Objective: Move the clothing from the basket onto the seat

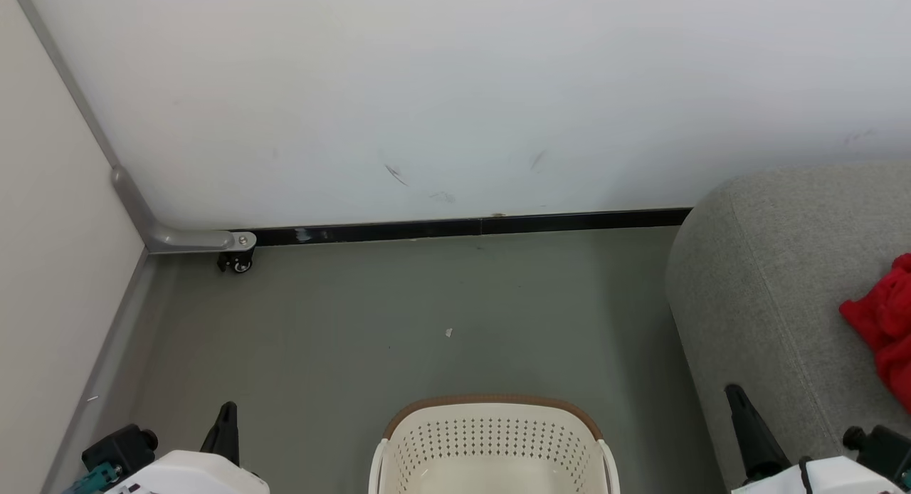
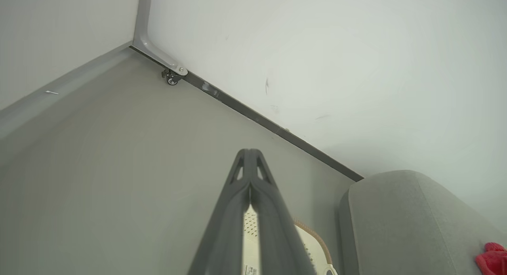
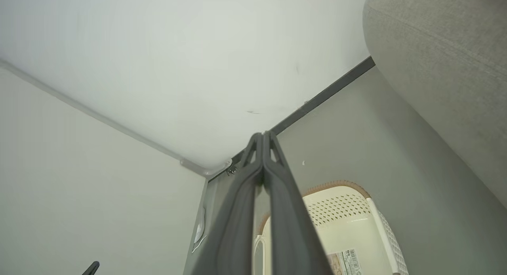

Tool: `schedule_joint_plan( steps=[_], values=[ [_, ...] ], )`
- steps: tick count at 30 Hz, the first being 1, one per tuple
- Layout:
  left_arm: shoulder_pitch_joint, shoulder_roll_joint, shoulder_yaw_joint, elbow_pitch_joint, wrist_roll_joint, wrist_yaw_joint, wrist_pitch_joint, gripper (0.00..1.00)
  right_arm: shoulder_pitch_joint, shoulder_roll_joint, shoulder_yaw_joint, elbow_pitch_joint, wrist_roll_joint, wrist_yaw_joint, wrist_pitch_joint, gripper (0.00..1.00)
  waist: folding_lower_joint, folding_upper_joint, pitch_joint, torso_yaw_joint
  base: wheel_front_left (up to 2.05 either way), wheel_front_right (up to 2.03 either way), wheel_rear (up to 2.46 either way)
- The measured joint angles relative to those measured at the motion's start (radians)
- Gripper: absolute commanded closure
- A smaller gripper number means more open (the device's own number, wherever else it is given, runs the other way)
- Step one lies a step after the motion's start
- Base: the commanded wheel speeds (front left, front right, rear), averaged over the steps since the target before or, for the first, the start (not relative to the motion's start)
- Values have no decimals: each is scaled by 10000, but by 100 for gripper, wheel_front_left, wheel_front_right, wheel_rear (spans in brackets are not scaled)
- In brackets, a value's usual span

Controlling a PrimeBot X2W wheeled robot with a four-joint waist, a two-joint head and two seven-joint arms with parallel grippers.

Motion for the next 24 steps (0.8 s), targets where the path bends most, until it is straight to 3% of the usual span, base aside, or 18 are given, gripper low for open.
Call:
schedule_joint_plan(
  steps=[7, 24],
  values=[
    [1, -90, 311, -111, -796, -249, 217, 100, -201, -59, -31, 161, 1099, 0, 194, 100, -3, 0, 28, -2, 0, 0, 0],
    [2, -299, 1032, -318, -2815, -884, 750, 100, -745, -236, -150, 537, 3728, 0, 704, 100, -138, 0, 262, -11, 0, 0, 0]
  ],
)
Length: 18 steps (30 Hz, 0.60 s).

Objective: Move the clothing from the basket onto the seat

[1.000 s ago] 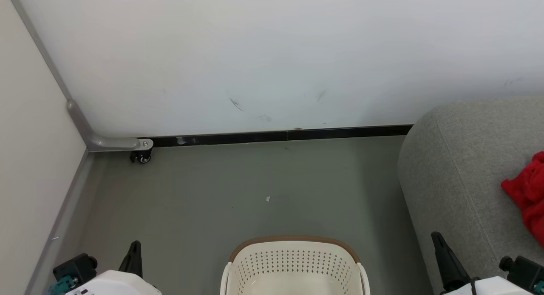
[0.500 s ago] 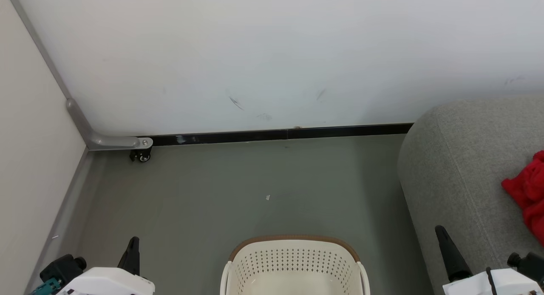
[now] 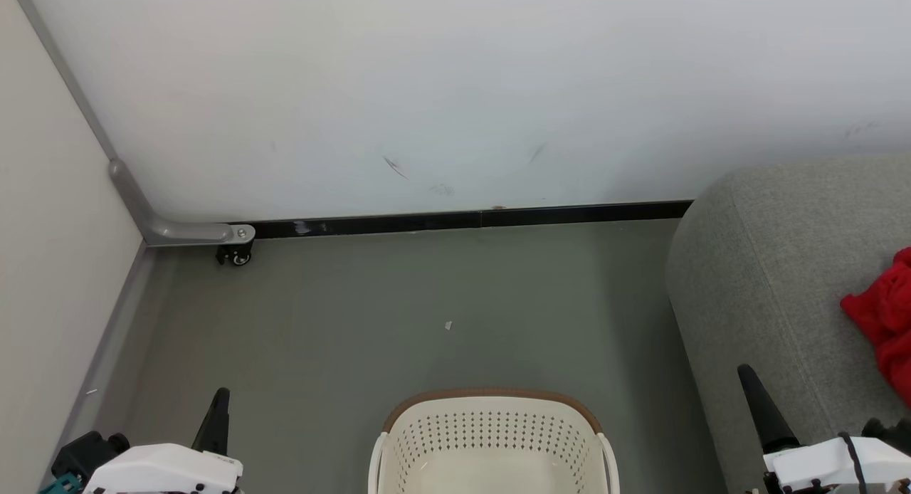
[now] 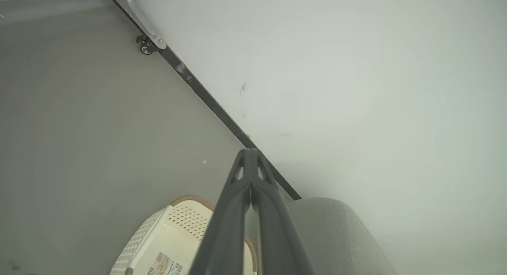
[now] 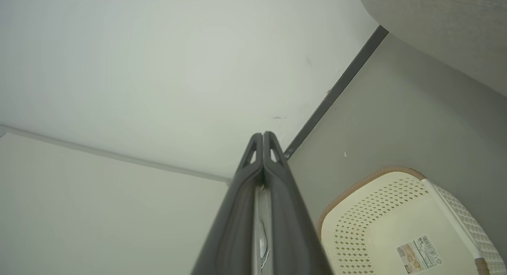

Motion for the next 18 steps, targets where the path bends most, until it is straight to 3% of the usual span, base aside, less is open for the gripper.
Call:
schedule_joint_plan(
  steps=[18],
  values=[
    [0, -224, 846, -247, -2215, -742, 616, 100, -415, -109, -92, 339, 2930, 0, 506, 100, -26, 0, 210, -12, 0, 0, 0]
  ],
)
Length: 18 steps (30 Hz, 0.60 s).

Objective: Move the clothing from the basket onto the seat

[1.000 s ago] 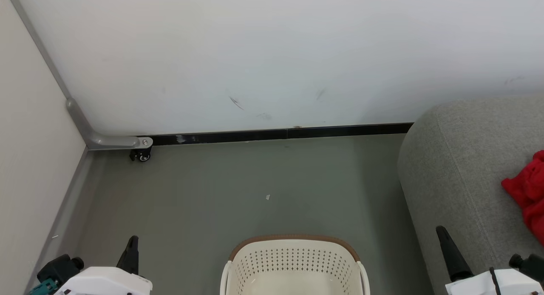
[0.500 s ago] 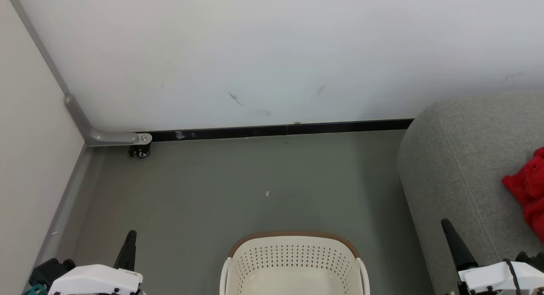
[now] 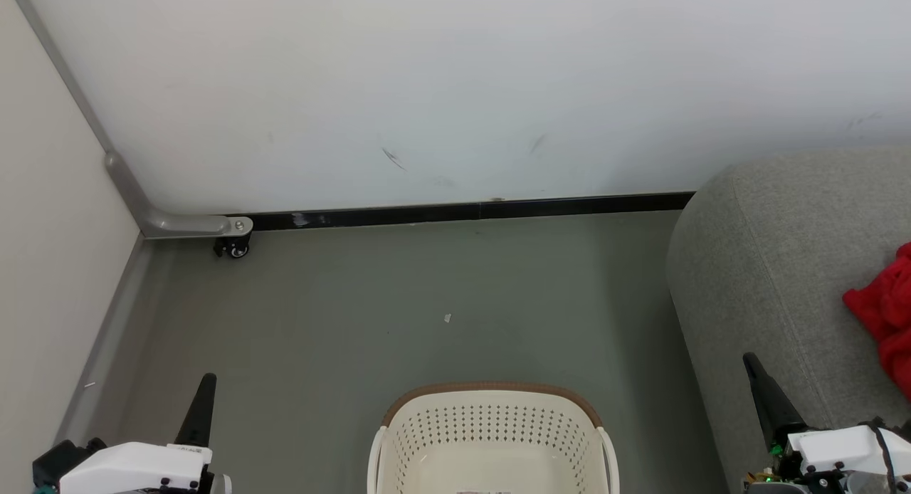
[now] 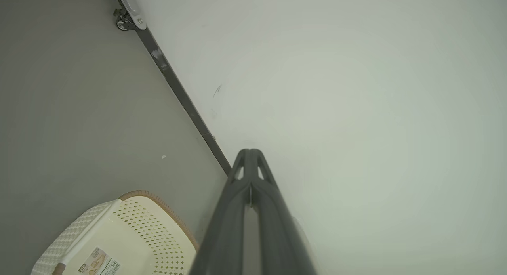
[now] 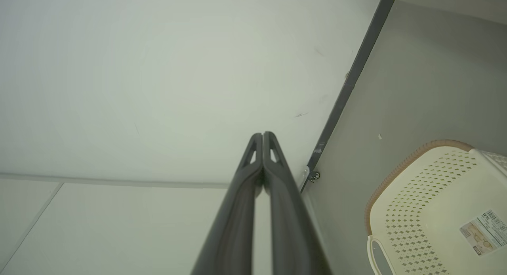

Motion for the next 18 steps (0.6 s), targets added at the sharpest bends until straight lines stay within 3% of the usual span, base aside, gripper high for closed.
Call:
schedule_joint_plan(
  steps=[18],
  values=[
    [0, -224, 708, -196, -1889, -579, 514, 100, -409, -142, -54, 272, 2477, -2, 418, 100, -2, 0, 121, -8, 0, 0, 0]
  ],
)
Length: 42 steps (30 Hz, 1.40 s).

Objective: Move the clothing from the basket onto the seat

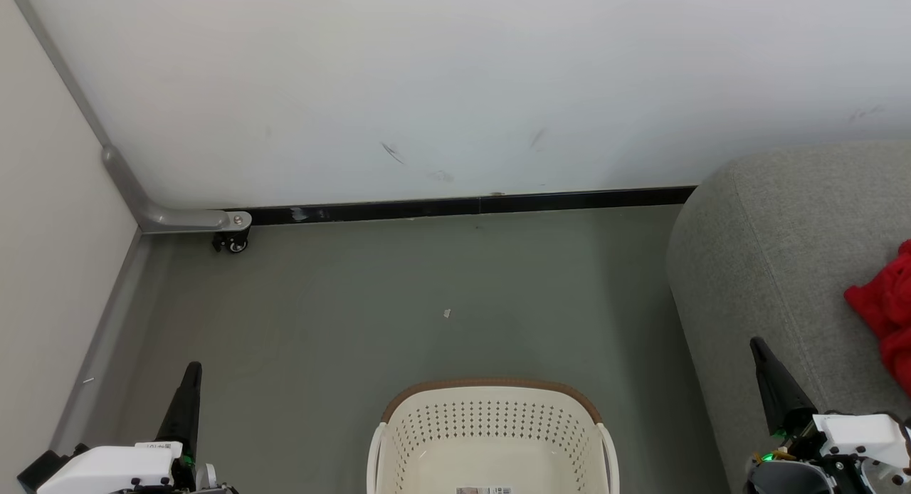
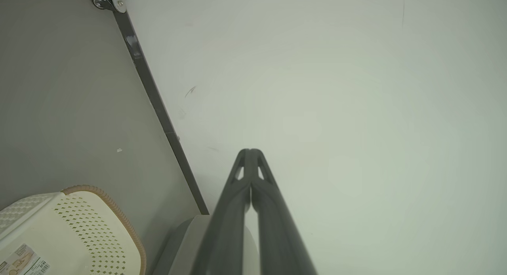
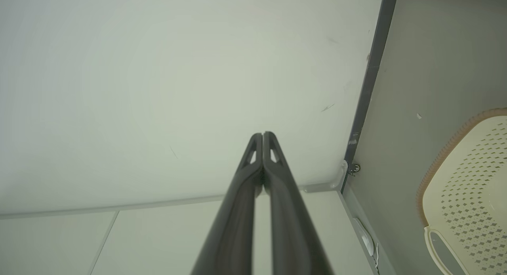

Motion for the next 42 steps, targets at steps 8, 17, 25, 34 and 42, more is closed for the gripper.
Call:
schedule_joint_plan(
  steps=[8, 17, 25, 34, 42],
  values=[
    [0, -6, 0, -17, -6, -58, 0, 100, -5, -12, -6, 10, 0, 0, 27, 100, -1, 0, 1, -1, 0, 0, 0],
    [0, -8, 0, -52, -8, -69, 0, 100, -6, -12, -10, 19, 0, 0, 44, 100, -1, 0, 2, -1, 0, 0, 0],
    [0, -8, -2, -65, -8, -69, 0, 100, -8, -12, -15, 25, 0, 0, 44, 100, -2, 0, 3, -1, 0, 0, 0],
    [1, -8, -4, -102, -8, -69, -2, 100, -9, -12, -23, 31, 0, 0, 44, 100, -2, 0, 4, -1, 0, 0, 0],
    [1, -8, -6, -109, -8, -69, -2, 100, -10, -10, -31, 33, 0, 0, 46, 100, -2, 0, 4, -2, 0, 0, 0]
  ],
)
